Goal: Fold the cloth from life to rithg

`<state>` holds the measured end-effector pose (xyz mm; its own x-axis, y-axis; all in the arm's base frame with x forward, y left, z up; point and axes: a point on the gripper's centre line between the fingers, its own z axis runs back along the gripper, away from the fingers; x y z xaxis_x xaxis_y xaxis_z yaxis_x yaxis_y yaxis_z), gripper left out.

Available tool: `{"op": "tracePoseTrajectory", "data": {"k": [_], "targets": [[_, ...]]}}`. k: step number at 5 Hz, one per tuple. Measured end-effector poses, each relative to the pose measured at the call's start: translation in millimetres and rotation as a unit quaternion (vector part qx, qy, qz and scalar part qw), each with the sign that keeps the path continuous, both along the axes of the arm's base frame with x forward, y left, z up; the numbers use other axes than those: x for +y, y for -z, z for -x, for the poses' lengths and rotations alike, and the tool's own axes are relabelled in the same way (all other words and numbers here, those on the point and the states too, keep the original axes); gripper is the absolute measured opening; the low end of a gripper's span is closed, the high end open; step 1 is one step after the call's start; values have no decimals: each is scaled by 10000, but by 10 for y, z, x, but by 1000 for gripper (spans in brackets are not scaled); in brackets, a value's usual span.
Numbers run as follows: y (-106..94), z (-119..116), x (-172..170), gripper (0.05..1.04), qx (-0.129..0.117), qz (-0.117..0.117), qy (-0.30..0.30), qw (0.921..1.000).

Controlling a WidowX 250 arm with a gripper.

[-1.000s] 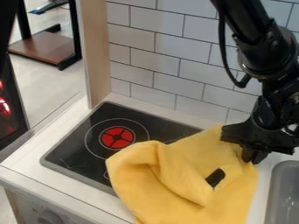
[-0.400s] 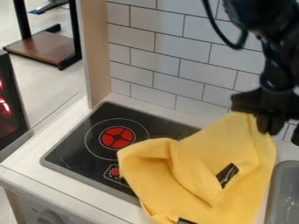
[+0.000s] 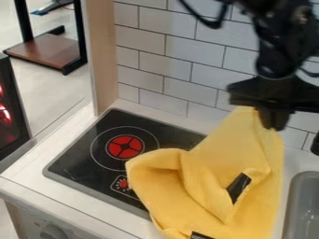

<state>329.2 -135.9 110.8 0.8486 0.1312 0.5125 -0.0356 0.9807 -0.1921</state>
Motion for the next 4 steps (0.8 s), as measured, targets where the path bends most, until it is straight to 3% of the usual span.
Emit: {"op": "tracePoseTrajectory", "data": {"k": [1,3,4], "targets": [[-34,262,198,50,-181,-13,-208,9996],[139,672,455,50,-139,-85,-512,9986],[323,807,544,50,127,-178,-730,9971]]}}
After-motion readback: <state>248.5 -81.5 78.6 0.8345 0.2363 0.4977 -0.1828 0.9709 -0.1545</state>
